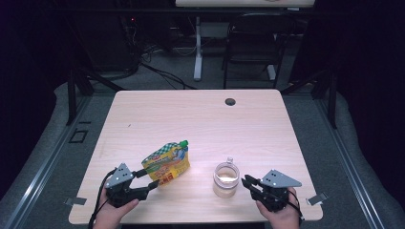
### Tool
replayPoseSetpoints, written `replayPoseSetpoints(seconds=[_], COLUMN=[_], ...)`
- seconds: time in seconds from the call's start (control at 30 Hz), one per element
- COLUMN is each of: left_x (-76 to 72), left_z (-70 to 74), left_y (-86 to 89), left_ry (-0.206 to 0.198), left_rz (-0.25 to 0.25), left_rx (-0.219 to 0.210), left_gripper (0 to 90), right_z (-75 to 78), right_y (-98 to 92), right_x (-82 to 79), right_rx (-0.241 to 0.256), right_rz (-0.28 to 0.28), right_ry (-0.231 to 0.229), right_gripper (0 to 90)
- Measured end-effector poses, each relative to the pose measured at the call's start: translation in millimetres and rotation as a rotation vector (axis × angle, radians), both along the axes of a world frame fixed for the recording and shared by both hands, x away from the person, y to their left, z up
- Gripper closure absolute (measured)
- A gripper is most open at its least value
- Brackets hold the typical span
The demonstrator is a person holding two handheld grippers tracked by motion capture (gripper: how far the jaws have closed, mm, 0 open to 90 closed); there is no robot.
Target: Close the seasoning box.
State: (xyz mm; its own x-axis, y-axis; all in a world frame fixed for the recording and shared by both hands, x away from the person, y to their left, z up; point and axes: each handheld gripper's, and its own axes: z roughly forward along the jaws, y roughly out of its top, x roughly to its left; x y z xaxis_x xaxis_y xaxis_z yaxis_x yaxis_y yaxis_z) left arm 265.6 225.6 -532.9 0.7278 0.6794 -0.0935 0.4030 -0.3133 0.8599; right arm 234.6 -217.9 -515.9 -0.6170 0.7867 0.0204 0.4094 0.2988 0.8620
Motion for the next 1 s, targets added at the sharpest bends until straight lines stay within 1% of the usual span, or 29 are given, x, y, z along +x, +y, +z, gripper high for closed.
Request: replayPoseSetpoints(seconds=[0.03,0.1,0.13,0.17,0.23,0.3,0.37,0.43,0.5,0.57,0.6,0.63,0.8,0.9,0.93,1.0], left_x=[-0.5,-1.1,-1.6,-2.3,-3.4,-5.1,-6.7,-9.6,-11.7,-15.2,-16.7,-18.3,-19.1,-14.8,-13.2,-10.2], left_z=[0.7,1.8,2.3,3.5,5.2,8.3,11.0,13.8,16.0,17.5,17.5,18.0,19.5,17.0,15.7,11.5], left_y=[0.6,2.0,2.5,3.7,6.1,8.4,9.5,9.4,9.1,11.4,13.0,14.9,26.5,34.0,36.8,42.5], left_ry=[0.004,-0.001,-0.007,-0.007,-0.006,0.000,0.006,0.010,0.000,-0.008,-0.011,-0.011,-0.014,-0.014,-0.011,-0.014], left_rz=[0.004,0.006,0.012,0.017,0.020,0.016,0.015,0.014,0.014,0.022,0.027,0.036,0.062,0.091,0.101,0.126], left_rx=[0.003,-0.002,-0.010,-0.009,-0.025,-0.022,-0.033,-0.038,-0.032,-0.038,-0.036,-0.025,-0.010,-0.023,-0.022,-0.039], left_gripper=[39.4,39.5,39.5,39.4,39.7,43.9,47.6,47.6,47.4,46.9,46.6,46.6,46.4,46.0,45.8,45.0], right_z=[0.0,0.0,0.2,0.4,1.3,2.7,3.6,4.4,5.4,7.3,7.3,8.1,6.4,3.0,0.9,-3.6], right_y=[0.6,1.4,1.3,1.2,-0.3,-3.1,-6.0,-9.7,-13.6,-18.7,-20.8,-23.8,-35.6,-42.0,-43.7,-47.3], right_x=[-0.1,-0.2,-0.1,-0.3,-0.2,0.1,0.7,1.7,2.4,2.4,2.8,2.9,5.3,8.5,10.0,12.6], right_rx=[-0.005,-0.003,0.001,0.008,0.013,0.012,0.028,0.036,0.050,0.045,0.054,0.051,0.079,0.066,0.060,0.050], right_rz=[0.001,-0.003,-0.004,-0.008,-0.017,-0.027,-0.042,-0.057,-0.073,-0.092,-0.102,-0.110,-0.152,-0.184,-0.196,-0.220], right_ry=[-0.003,-0.010,-0.014,-0.017,-0.024,-0.029,-0.036,-0.044,-0.047,-0.050,-0.059,-0.057,-0.055,-0.059,-0.057,-0.047], right_gripper=[76.3,75.0,74.5,74.0,73.3,72.8,72.2,71.3,70.1,69.2,68.9,68.5,63.6,59.5,58.5,57.4])
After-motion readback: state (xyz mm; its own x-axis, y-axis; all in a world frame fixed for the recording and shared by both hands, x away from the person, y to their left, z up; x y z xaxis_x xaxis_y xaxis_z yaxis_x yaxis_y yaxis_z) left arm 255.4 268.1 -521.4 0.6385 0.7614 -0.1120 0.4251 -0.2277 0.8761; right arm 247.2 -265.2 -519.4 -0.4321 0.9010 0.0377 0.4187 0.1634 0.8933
